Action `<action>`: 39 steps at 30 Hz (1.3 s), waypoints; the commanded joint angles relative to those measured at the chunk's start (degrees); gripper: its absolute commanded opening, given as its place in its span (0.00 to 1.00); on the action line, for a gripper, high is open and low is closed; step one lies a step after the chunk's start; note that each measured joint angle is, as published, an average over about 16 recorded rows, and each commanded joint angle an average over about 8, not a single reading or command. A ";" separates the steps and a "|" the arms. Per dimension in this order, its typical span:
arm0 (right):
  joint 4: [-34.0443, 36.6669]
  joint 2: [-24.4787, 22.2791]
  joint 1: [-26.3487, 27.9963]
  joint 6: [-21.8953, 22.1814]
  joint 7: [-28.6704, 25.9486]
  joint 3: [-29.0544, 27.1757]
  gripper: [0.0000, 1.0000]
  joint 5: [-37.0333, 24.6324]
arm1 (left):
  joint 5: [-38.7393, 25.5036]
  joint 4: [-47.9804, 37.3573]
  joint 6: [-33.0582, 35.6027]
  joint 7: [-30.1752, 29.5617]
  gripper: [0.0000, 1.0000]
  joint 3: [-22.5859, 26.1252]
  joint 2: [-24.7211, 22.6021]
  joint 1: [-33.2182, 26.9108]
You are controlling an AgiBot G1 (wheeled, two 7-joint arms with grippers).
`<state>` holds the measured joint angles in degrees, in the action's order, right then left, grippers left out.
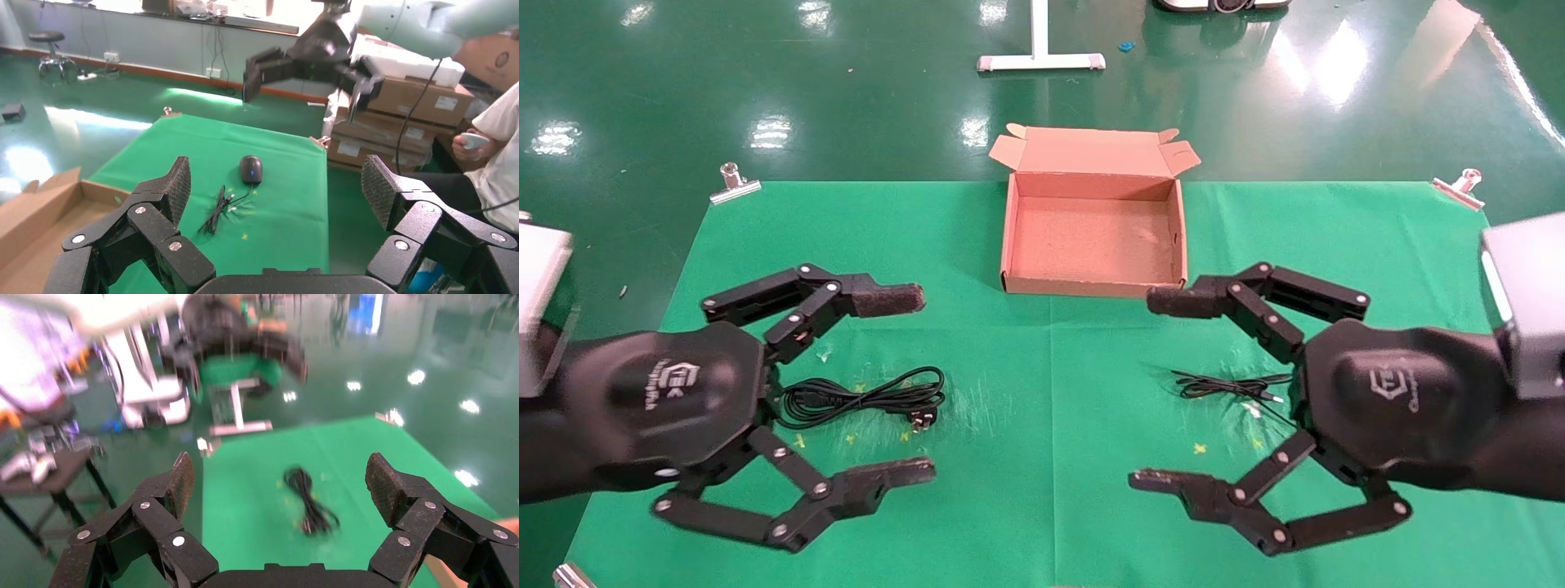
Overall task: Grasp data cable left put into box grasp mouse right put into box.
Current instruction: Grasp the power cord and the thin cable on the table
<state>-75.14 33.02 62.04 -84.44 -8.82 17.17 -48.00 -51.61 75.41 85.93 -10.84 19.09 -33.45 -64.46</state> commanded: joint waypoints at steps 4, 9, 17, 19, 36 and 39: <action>-1.85 -1.92 0.56 1.84 2.15 1.28 1.00 -7.68 | -12.97 2.09 0.41 -0.28 1.00 4.21 1.35 -4.35; -2.37 -1.62 1.50 4.47 3.32 2.67 1.00 -14.04 | -29.81 2.32 0.69 -1.52 1.00 10.82 -1.81 -11.15; -2.48 -0.59 2.61 5.30 3.79 3.42 1.00 -16.45 | -51.86 2.26 -2.98 -7.50 1.00 18.29 -8.99 -17.11; -2.50 -0.44 2.83 5.23 3.76 3.49 1.00 -16.52 | -56.60 2.24 -4.09 -9.56 1.00 19.72 -10.85 -17.71; -2.39 -2.32 2.26 5.16 3.42 2.83 1.00 -16.07 | -73.89 2.22 -8.88 -22.71 1.00 24.25 -19.07 -16.51; -2.40 -2.42 2.06 5.28 3.50 2.78 1.00 -16.06 | -74.47 2.25 -9.05 -23.33 1.00 24.38 -19.50 -16.43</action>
<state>-77.54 30.61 64.19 -79.17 -5.31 20.05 -64.34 -125.89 77.66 76.87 -33.95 43.42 -52.84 -80.94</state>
